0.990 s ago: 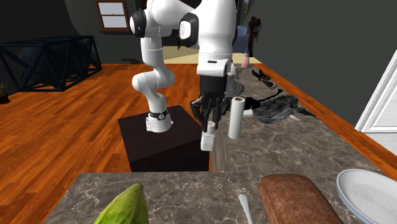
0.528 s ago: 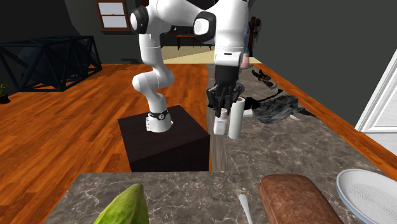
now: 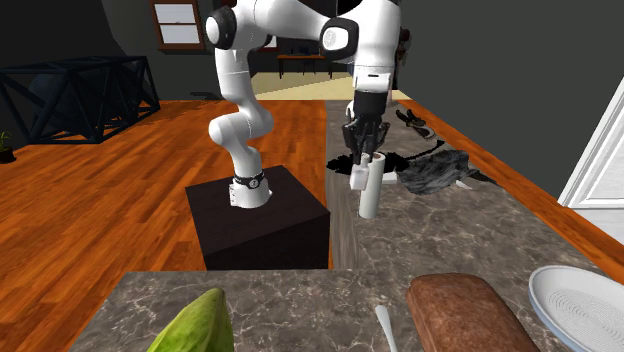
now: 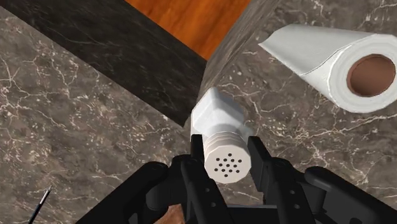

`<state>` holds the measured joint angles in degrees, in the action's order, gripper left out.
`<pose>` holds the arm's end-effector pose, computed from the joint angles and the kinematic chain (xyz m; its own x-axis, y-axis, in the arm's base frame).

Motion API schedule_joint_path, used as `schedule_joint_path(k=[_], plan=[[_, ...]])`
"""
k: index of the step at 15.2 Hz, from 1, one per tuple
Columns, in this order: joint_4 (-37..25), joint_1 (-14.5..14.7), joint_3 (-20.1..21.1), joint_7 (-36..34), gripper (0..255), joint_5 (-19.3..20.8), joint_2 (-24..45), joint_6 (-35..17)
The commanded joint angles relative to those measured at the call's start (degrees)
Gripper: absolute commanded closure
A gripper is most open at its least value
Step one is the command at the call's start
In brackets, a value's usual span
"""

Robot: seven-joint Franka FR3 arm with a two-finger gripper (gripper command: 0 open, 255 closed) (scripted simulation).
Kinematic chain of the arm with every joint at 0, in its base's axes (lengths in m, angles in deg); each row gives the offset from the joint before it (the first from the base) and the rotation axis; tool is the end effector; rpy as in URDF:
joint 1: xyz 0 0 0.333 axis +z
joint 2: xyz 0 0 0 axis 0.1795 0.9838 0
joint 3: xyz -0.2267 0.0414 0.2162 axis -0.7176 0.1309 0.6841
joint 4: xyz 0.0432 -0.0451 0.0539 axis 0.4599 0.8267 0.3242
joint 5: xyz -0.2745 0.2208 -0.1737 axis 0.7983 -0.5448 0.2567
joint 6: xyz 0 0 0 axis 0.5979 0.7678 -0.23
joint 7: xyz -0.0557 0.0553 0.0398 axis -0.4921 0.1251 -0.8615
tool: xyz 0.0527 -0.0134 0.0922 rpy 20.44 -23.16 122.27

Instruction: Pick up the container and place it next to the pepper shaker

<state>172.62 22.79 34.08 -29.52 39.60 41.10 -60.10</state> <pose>0.5046 0.1788 0.5337 0.9940 0.0838 0.0699 0.0764 -0.9918 0.1022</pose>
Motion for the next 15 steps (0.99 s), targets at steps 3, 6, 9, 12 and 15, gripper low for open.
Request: schedule_joint_path(k=[3, 6, 9, 12, 15], plan=[[2.01, 2.50, 3.06, -5.51, 255, -0.41, -1.61, 0.19], [2.50, 4.32, 5.38, -9.49, 255, -0.78, -2.25, 0.77], [2.39, 6.16, 7.76, -13.55, 255, -1.10, -2.36, 1.41], [1.69, 7.96, 10.22, -17.70, 255, -1.30, -1.94, 2.13], [0.41, 9.76, 12.71, -21.96, 255, -1.31, -0.96, 2.92]])
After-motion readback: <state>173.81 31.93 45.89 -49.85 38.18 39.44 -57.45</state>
